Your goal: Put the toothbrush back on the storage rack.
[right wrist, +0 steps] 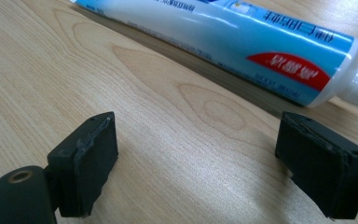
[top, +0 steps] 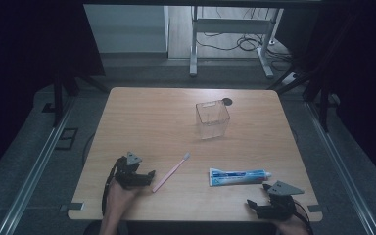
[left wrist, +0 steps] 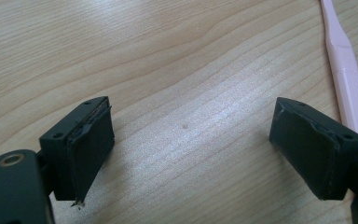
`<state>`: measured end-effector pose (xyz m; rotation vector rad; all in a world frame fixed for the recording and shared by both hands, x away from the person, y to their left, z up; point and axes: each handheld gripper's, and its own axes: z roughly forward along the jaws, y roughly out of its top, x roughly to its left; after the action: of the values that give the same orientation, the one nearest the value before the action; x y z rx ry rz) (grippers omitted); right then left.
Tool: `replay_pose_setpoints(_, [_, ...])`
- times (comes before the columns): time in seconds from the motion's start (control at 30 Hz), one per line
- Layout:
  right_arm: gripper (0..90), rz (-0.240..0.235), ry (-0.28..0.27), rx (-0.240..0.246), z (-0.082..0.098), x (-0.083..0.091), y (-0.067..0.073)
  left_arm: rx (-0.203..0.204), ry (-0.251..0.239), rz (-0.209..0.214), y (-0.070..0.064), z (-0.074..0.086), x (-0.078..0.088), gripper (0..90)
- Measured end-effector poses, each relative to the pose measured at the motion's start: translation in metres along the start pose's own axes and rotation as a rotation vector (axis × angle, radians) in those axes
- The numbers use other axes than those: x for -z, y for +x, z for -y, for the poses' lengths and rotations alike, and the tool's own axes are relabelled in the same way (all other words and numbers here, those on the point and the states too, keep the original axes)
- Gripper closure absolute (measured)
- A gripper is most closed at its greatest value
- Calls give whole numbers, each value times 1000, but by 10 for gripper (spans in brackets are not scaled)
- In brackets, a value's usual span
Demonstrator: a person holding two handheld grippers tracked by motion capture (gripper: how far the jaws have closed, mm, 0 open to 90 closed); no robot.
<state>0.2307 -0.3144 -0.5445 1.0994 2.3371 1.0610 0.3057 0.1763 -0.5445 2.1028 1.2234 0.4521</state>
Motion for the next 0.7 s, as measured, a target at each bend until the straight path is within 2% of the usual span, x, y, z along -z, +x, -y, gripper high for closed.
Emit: replay_pose_setpoints(0.7, [126, -7, -4, 7, 1, 0, -1, 7, -2, -4, -1, 0, 0, 141])
